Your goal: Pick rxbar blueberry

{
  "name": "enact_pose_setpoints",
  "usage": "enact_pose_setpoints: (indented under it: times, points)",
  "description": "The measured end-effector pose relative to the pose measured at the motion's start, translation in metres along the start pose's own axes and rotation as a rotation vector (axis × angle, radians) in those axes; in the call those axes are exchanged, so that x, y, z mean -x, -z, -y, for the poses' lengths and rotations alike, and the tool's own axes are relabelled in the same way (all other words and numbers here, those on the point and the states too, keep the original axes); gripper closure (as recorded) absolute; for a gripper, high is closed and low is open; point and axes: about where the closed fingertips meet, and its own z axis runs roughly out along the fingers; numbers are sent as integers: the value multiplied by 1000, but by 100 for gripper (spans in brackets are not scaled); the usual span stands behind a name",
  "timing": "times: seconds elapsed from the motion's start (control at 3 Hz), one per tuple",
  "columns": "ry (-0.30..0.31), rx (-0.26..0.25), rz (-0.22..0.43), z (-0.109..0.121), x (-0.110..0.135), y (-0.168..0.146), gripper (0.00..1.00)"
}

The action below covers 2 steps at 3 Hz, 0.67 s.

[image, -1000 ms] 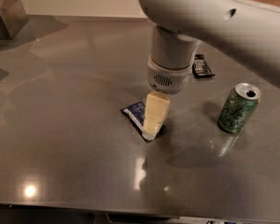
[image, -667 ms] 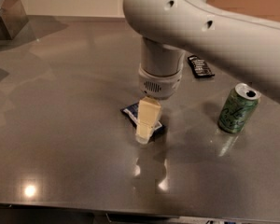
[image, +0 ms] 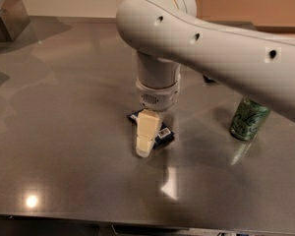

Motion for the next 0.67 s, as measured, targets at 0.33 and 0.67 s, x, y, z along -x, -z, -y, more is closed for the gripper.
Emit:
enact_pose_setpoints:
  times: [0.33,0.67]
  points:
    - [-13,22,-19,4,1,-10,0]
    - [-32,39,-29,11,1,-14,16]
